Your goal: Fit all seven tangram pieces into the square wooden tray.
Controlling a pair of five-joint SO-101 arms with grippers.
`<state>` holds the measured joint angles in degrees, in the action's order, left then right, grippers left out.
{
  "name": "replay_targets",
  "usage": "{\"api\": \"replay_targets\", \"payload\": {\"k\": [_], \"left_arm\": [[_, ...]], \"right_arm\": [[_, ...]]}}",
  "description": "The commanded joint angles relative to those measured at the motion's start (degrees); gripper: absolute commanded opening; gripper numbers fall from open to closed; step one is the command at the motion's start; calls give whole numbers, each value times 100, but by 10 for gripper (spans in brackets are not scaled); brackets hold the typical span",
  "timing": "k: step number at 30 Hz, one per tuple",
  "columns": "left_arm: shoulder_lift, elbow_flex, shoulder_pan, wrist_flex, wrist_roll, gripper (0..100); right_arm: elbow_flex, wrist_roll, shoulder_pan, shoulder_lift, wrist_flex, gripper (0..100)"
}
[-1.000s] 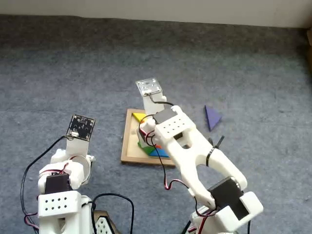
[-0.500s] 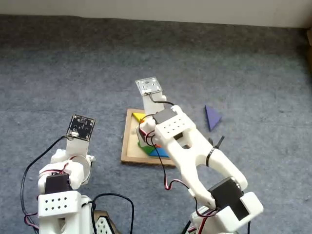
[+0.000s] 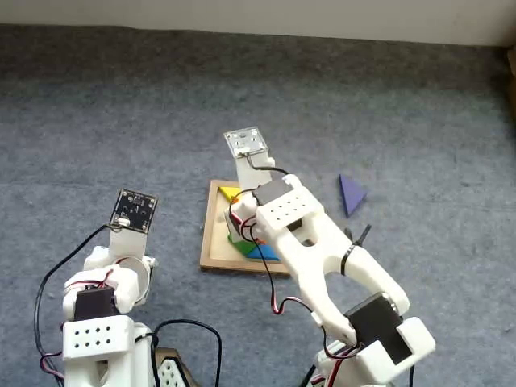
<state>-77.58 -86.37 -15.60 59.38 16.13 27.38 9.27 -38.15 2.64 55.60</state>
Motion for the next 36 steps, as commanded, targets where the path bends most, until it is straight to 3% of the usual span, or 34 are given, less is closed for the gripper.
{"api": "replay_targets", "payload": {"k": [1, 13, 25, 32, 36], "left_arm": [[-75, 40, -66, -79, -18, 148], [-75, 40, -66, -79, -18, 148], [-75, 40, -66, -79, -18, 148], [-75, 40, -66, -79, -18, 148], [-75, 40, -66, -79, -18, 148]], "right_arm": [[-127, 659, 110, 66, -400, 41], [-242, 1635, -514, -338, -1200, 41], [-1024, 1662, -549, -1253, -1165, 43], [-989, 1662, -620, -1244, -1156, 173], [-1033, 1635, -875, -1226, -681, 178]]}}
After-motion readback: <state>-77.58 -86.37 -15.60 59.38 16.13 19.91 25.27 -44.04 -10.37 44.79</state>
